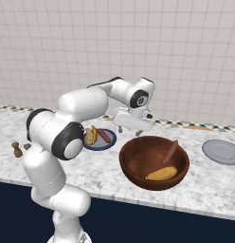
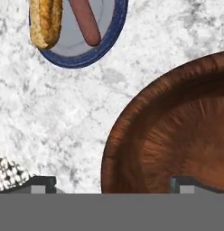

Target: Place one bun and one sausage from the bowl on each plate.

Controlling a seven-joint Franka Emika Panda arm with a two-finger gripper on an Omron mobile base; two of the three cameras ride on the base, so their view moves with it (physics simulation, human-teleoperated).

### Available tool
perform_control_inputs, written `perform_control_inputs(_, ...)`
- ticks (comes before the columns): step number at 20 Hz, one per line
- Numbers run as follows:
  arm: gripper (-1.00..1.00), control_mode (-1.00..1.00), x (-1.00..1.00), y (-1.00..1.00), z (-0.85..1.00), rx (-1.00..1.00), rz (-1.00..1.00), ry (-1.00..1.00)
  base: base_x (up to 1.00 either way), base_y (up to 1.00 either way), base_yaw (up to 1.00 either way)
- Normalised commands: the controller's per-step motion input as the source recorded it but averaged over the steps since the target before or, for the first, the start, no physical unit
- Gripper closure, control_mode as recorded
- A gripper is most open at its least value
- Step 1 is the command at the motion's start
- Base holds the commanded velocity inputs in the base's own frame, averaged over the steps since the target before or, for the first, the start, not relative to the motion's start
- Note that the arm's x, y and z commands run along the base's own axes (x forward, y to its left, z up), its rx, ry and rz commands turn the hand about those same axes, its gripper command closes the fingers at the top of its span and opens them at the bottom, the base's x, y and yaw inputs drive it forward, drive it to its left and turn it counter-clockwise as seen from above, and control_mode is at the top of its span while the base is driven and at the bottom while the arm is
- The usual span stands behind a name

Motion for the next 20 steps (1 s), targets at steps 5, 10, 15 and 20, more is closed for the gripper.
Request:
perform_control_inputs(5, -1.0, -1.0, 0.01, -0.16, 0.1, -0.37, -0.74, 0.01, 0.0, 0.0, 0.0)
perform_control_inputs(10, -1.0, -1.0, -0.61, -0.29, 0.3, -0.01, -0.62, 0.03, 0.0, 0.0, 0.0)
perform_control_inputs(15, -1.0, -1.0, -0.69, -0.33, 0.09, 0.0, -0.47, 0.02, 0.0, 0.0, 0.0)
perform_control_inputs(20, -1.0, -1.0, -0.09, -0.5, 0.0, 0.0, -0.36, 0.06, 0.0, 0.0, 0.0)
